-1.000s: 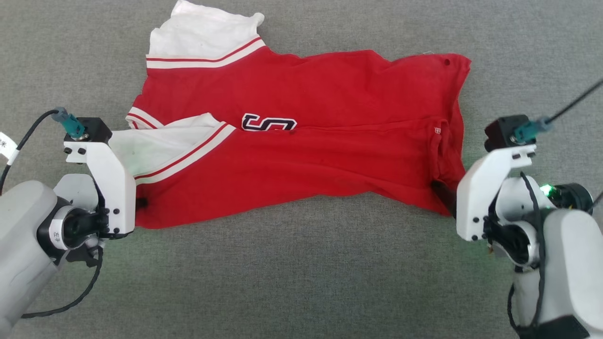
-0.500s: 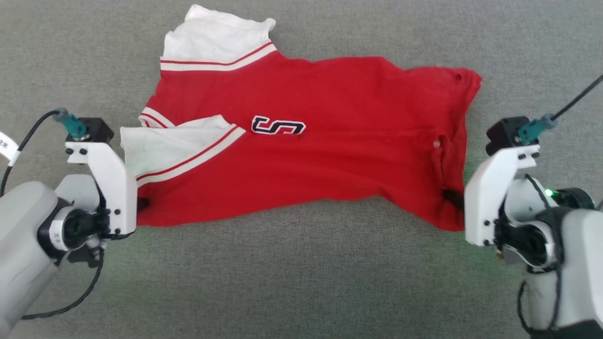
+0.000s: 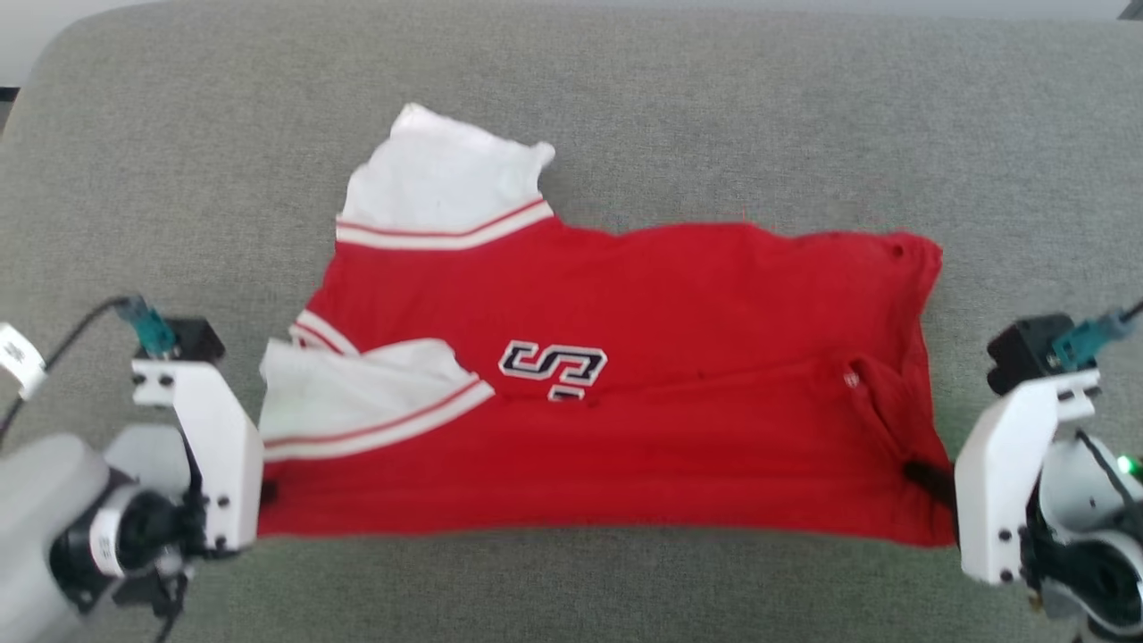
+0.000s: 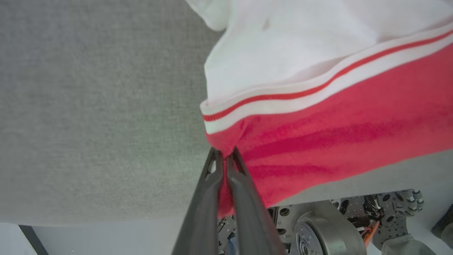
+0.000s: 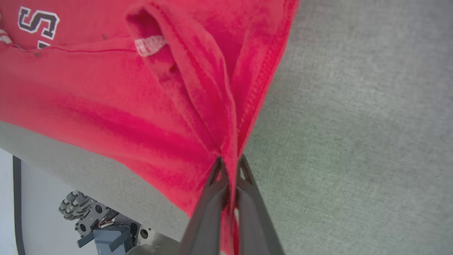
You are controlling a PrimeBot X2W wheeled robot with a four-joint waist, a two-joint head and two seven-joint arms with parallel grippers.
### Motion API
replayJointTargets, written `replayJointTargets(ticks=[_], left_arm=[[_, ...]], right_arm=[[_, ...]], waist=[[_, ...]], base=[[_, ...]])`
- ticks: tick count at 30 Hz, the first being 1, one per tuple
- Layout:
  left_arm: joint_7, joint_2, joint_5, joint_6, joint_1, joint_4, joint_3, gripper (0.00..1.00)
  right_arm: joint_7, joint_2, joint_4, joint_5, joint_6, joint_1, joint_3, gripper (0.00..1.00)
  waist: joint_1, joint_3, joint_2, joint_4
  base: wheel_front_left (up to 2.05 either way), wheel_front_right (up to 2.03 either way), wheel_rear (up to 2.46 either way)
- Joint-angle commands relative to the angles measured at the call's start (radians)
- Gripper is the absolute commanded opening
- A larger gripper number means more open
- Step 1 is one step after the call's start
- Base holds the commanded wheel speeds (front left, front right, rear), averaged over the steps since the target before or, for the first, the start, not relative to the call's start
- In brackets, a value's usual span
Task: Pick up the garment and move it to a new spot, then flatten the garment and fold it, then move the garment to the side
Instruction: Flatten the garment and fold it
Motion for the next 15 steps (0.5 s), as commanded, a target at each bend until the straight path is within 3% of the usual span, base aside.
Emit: replayJointTargets(ticks=[1,7,8,9,10,11,15], left_arm=[[0.002,0.007,-0.009,0.011,0.023,-0.008,-0.005,0.0],[-0.009,-0.011,-0.023,0.036,0.083,-0.001,-0.029,0.0],[-0.013,-0.017,-0.023,0.03,0.086,0.01,-0.03,0.34],[-0.021,-0.022,-0.024,0.026,0.088,0.021,-0.028,0.83],[-0.024,-0.025,-0.025,0.021,0.089,0.033,-0.028,1.0],[-0.023,-0.027,-0.027,0.019,0.086,0.041,-0.025,1.0],[-0.018,-0.003,-0.02,0.021,0.048,0.034,-0.006,1.0]], right_arm=[[0.006,0.0,-0.013,0.0,-0.001,0.021,-0.006,0.0],[-0.058,0.037,0.005,-0.037,-0.001,0.09,-0.018,0.0],[-0.081,0.041,0.017,-0.045,-0.001,0.091,-0.013,0.25],[-0.103,0.047,0.033,-0.051,-0.001,0.09,-0.009,0.45],[-0.121,0.053,0.05,-0.054,-0.001,0.092,-0.006,0.78],[-0.141,0.054,0.061,-0.057,-0.001,0.089,-0.001,1.0],[-0.225,0.067,0.07,-0.053,-0.001,0.083,-0.004,1.0]], waist=[[0.0,-0.002,0.0,0.002],[0.0,-0.013,0.0,-0.001],[0.0,-0.014,0.0,-0.002],[0.0,-0.016,0.0,-0.004],[0.0,-0.018,0.0,-0.006],[0.0,-0.019,0.0,-0.008],[0.0,-0.027,0.0,-0.018]], base=[[0.0,0.0,0.0],[0.0,0.0,0.0],[0.0,0.0,0.0],[0.0,0.0,0.0],[0.0,0.0,0.0],[0.0,0.0,0.0],[0.0,0.0,0.0]])
